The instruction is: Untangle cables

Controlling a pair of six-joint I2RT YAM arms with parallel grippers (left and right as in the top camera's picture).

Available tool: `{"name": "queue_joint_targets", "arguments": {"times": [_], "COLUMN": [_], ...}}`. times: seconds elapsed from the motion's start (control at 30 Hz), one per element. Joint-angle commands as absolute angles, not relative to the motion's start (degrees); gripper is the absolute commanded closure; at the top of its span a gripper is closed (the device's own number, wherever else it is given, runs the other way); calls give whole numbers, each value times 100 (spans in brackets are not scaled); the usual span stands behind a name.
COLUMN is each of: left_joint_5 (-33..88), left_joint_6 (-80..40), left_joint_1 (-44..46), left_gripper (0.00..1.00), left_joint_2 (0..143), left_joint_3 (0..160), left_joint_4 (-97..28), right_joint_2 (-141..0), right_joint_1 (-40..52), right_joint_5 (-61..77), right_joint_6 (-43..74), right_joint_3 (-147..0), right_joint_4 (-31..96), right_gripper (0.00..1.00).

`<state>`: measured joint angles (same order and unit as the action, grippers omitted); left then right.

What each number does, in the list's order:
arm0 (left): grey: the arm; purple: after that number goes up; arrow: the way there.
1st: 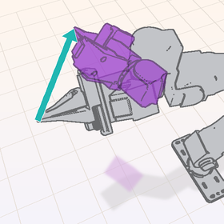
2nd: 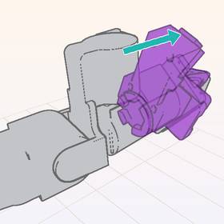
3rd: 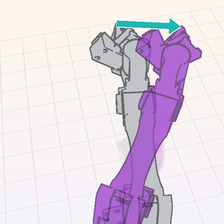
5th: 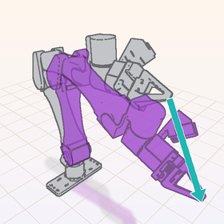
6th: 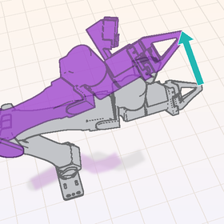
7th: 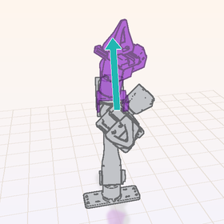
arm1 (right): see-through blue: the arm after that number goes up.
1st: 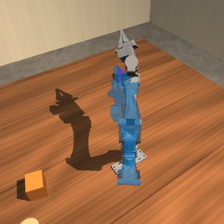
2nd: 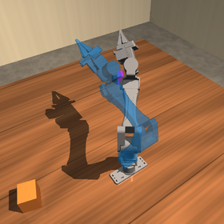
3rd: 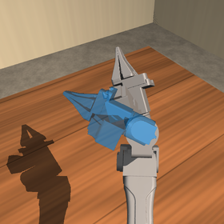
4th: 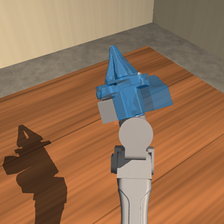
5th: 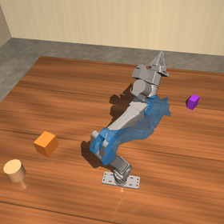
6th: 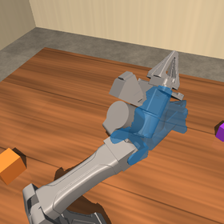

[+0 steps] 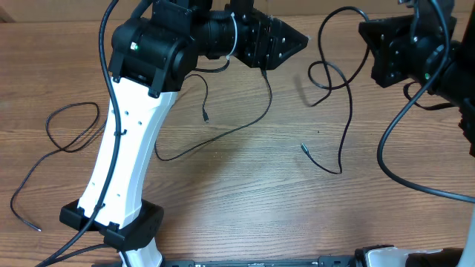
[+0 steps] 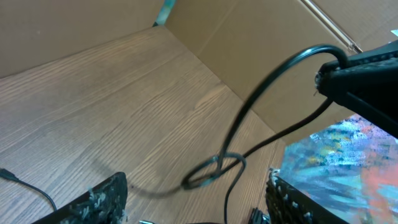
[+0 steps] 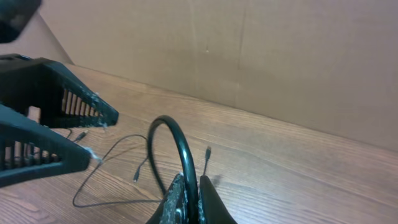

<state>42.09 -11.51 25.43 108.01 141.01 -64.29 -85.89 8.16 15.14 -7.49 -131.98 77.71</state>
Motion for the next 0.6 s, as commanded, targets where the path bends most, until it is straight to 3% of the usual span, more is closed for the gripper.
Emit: {"name": "queue_joint_targets", "arguments": {"times": [0.0, 0.4, 0.47, 0.5, 0.53, 0.57], "left_joint_5": [4346, 4150, 4130, 4095, 4005, 3929], "left_joint_6": [-982, -921, -919, -919, -921, -919], "left_joint_1": [2504, 3004, 3004, 3004, 3004, 3004], "left_gripper": [28, 29, 51, 76, 92, 96], "left_joint_2": [10753, 10753, 10753, 10755, 10753, 10753], "left_joint_3": [14160, 14160, 14160, 14160, 14160, 14160], "left_joint_4": [-6418, -6132, -6125, -6134, -6152, -6169], "right_joint_2": [-8597, -8602, -8602, -8602, -8602, -8600], "right_joint_1": [777, 790, 814, 814, 814, 814], "right_joint_5": [1664, 2751, 2753, 2755, 2759, 2801], "right_joint_6": [-709, -582, -582, -582, -582, -582], "right_joint_3": [-13240, -13240, -13240, -13240, -13240, -13240], "right_joint_4": [7765, 7837, 7876, 7896, 7913, 7942], "right_gripper": [96, 96, 96, 96, 96, 96]}}
